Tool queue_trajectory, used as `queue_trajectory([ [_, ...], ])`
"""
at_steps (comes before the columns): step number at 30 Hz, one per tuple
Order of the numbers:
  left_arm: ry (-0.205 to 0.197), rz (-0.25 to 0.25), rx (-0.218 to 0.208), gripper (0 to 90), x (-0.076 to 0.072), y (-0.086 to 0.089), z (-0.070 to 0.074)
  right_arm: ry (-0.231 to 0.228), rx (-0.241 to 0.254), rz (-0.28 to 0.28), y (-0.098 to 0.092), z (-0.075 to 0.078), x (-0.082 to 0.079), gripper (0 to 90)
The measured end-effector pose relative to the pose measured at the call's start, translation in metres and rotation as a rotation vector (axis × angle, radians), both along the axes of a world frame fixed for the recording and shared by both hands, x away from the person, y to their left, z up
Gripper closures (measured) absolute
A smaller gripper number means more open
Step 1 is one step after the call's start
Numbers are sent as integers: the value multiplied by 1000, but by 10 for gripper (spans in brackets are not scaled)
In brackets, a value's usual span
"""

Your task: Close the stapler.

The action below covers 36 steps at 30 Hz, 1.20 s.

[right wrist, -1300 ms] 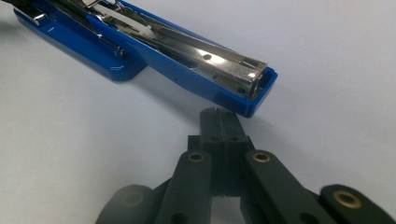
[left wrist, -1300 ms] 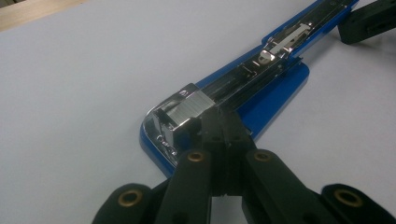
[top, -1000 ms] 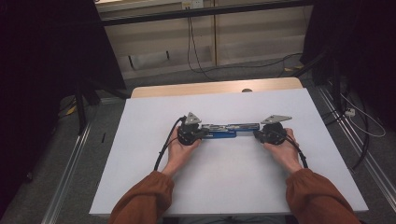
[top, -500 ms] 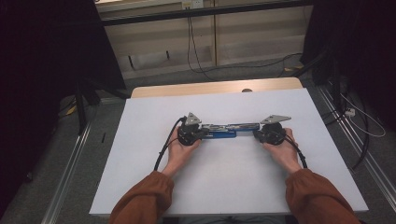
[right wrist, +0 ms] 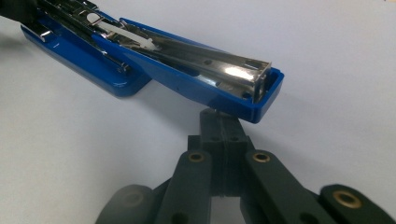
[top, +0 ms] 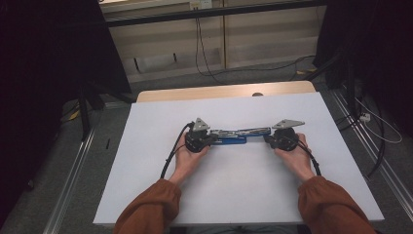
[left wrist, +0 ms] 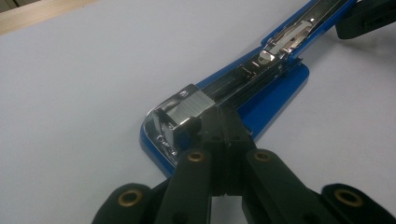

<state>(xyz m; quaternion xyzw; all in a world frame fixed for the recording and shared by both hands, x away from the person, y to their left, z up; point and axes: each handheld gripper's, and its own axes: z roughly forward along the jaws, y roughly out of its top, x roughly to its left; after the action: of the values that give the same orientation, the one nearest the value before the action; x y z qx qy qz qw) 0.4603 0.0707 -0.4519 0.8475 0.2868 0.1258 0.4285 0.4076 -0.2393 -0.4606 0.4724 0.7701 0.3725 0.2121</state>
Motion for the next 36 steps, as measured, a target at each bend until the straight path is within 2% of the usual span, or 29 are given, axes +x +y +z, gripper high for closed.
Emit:
queue_trajectory([
  [5,1,-1,-2,900,-2,0,0,-1,3,6,1,0,-1,900],
  [6,-20,4,10,900,-2,0,0,0,2,7,2,0,-1,900],
  [7,-4,2,-3,900,-3,0,-1,-3,2,9,2,0,-1,900],
  [9,-3,1,-5,900,-3,0,-1,-4,2,11,2,0,-1,900],
  [26,-16,1,-2,900,-3,0,-1,-36,35,-2,4,6,-2,900],
  [36,-17,2,-9,880,-3,1,-2,-83,72,12,3,10,-3,882],
])
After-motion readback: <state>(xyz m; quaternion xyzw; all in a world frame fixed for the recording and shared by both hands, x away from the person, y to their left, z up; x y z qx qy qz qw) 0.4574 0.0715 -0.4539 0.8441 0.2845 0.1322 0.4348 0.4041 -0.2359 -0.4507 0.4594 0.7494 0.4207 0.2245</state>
